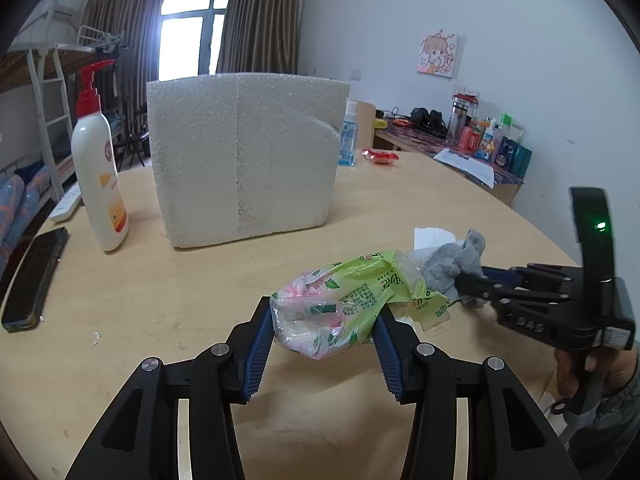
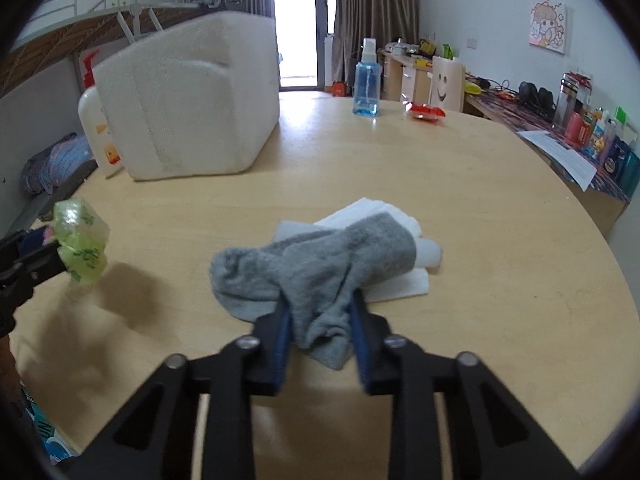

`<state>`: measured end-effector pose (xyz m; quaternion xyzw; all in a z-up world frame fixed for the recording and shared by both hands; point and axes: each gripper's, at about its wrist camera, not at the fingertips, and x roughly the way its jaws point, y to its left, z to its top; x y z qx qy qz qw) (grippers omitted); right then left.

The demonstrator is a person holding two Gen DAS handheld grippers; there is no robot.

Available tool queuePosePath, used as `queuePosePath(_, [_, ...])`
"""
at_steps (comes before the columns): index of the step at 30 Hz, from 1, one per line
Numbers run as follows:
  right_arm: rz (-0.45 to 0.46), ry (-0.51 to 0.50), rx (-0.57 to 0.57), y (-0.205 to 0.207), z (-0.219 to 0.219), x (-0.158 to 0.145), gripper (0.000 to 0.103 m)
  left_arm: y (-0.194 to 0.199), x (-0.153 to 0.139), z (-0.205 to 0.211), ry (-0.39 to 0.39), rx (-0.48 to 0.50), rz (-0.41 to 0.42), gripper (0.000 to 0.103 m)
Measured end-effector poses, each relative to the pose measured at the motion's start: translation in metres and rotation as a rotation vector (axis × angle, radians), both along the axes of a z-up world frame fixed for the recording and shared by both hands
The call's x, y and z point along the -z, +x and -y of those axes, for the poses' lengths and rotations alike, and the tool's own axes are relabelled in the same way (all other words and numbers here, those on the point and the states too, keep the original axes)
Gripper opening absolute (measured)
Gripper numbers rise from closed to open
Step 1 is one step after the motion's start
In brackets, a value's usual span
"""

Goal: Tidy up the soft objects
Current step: 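Grasp the grey sock with the right tool, then lift the snack packet and grey sock and carry both to the foam box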

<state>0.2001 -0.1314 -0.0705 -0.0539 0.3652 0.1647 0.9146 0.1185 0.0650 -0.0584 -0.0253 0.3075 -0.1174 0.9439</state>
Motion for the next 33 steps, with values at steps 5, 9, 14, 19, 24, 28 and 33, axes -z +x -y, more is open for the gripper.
queuePosePath(5, [0.043, 0.062, -0.024, -0.013, 0.007, -0.018, 0.027, -0.008, -0.007, 0.001, 0.002, -0.004, 0.02, 0.049])
queuePosePath(9, [0.082, 0.086, -0.029, -0.023, 0.014, -0.032, 0.027, -0.017, -0.014, 0.003, 0.004, -0.003, 0.043, 0.049])
queuePosePath(14, [0.129, 0.109, -0.024, -0.035, 0.021, -0.048, 0.027, -0.028, -0.027, 0.003, 0.005, -0.01, 0.08, 0.049])
queuePosePath(19, [0.18, 0.129, -0.03, -0.048, 0.024, -0.062, 0.027, -0.042, -0.041, 0.003, 0.013, -0.022, 0.124, 0.049])
queuePosePath(24, [0.229, 0.151, -0.047, -0.064, 0.025, -0.076, 0.027, -0.056, -0.054, 0.005, 0.029, -0.029, 0.165, 0.049])
queuePosePath(28, [0.266, 0.15, -0.056, -0.077, 0.025, -0.083, 0.027, -0.065, -0.059, 0.002, 0.035, -0.042, 0.179, 0.049])
queuePosePath(33, [0.299, 0.168, -0.077, -0.091, 0.025, -0.09, 0.027, -0.081, -0.071, 0.003, 0.045, -0.06, 0.22, 0.049])
